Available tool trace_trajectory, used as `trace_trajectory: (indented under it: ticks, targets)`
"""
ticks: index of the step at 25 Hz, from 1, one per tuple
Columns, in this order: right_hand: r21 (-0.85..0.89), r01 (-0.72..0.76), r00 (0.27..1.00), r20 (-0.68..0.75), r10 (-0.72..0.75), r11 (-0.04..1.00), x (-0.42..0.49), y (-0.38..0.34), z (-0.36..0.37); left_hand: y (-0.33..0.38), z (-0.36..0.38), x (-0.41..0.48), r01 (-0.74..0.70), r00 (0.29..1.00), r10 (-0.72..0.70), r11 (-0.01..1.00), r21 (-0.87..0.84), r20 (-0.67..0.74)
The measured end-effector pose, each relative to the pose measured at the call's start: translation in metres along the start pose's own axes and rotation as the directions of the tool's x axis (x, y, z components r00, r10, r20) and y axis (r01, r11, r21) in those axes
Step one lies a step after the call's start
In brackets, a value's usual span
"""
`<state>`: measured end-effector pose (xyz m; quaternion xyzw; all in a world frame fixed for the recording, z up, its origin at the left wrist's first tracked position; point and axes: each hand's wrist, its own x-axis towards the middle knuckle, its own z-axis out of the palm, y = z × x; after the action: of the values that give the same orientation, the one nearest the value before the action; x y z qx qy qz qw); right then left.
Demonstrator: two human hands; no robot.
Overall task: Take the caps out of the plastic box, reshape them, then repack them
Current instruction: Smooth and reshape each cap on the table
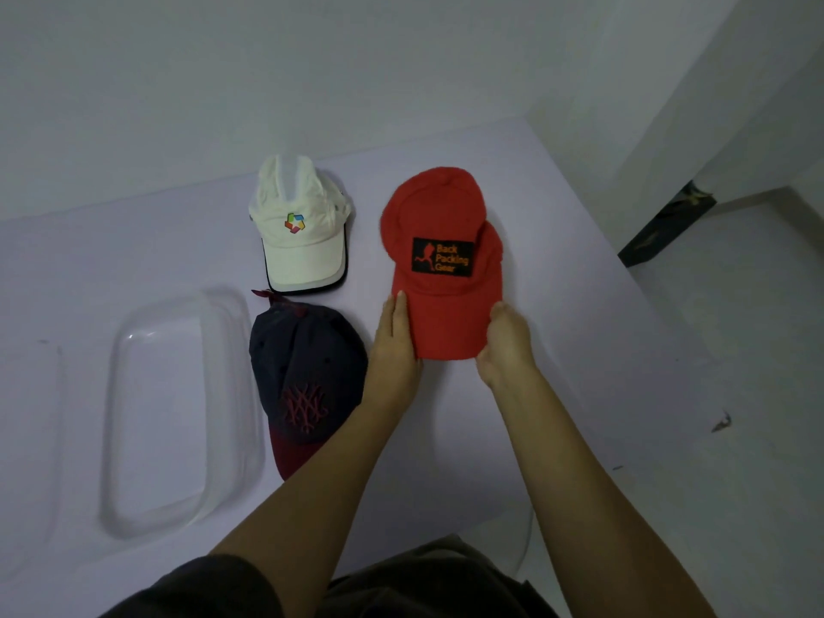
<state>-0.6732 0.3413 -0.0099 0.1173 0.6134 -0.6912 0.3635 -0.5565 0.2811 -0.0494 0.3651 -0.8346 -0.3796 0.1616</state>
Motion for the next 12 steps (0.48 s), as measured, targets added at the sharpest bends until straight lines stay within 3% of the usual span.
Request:
trace_trajectory:
  ticks: [1,2,4,5,6,7,8,10,12]
  targets:
    - [-0.022,0.016,0.997,-0.077,-0.017,1.000,0.005,-0.002,-0.003,0.000,-0.003,0.001,0.026,0.998,-0.016,0.982,-0.186,0.056]
    - [-0.037,0.026,0.991,-0.127,-0.031,0.999,0.008,-0.005,-0.006,0.004,-0.009,0.002,0.143,0.988,-0.103,0.900,-0.412,0.118]
    - [-0.086,0.045,0.986,-0.159,-0.058,0.995,0.011,-0.005,-0.011,0.017,-0.020,0.007,0.435,0.888,-0.370,0.489,-0.756,0.272]
    - [-0.130,0.056,0.986,-0.149,-0.075,0.990,0.011,-0.003,-0.013,0.024,-0.024,0.011,0.510,0.812,-0.476,0.298,-0.807,0.337]
    - [-0.182,0.070,0.987,-0.130,-0.094,0.981,0.008,0.001,-0.013,0.029,-0.026,0.016,0.569,0.741,-0.553,0.213,-0.794,0.382]
    - [-0.239,0.087,0.988,-0.104,-0.114,0.967,0.005,0.005,-0.011,0.035,-0.029,0.021,0.617,0.696,-0.601,0.221,-0.756,0.393]
    - [-0.278,0.106,0.989,-0.074,-0.131,0.955,0.002,0.008,-0.010,0.036,-0.029,0.026,0.654,0.683,-0.629,0.302,-0.694,0.370]
    - [-0.293,0.110,0.993,0.000,-0.115,0.950,-0.005,0.008,-0.004,0.035,-0.028,0.031,0.655,0.691,-0.671,0.425,-0.625,0.268]
    - [-0.292,0.036,0.997,0.078,-0.013,0.956,-0.008,0.000,0.003,0.036,-0.027,0.029,0.636,0.701,-0.660,0.408,-0.655,0.270]
